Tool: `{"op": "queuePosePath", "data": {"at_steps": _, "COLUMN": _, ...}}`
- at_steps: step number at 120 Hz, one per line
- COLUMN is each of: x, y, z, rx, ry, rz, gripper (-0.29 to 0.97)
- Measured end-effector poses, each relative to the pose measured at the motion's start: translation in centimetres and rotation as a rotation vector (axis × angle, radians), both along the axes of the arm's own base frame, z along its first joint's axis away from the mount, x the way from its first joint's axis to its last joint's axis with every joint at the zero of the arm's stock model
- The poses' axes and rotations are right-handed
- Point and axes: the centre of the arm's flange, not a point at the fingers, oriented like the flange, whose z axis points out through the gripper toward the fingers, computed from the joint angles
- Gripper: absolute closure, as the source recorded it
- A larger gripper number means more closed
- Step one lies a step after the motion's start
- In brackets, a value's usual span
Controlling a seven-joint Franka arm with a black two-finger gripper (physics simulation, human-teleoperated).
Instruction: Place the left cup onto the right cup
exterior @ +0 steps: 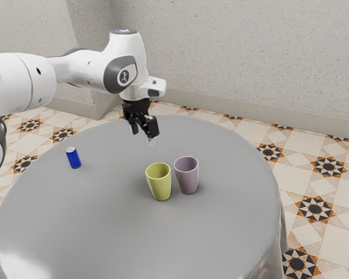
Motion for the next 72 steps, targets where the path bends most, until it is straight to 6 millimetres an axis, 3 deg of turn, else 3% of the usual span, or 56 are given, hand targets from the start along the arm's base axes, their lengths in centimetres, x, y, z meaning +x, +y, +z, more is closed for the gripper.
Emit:
{"op": "queuePosePath", "data": {"at_steps": 28, "x": 0.8, "y": -0.8, "z": -1.5, "rx": -0.001, "ry": -0.011, "rz": -0.117, "gripper": 0.02}}
{"op": "queuePosePath", "data": {"at_steps": 72, "x": 0.7, "y": -0.1, "z": -3.9, "rx": 0.003, "ry": -0.006, "rz": -0.207, "gripper": 0.02}}
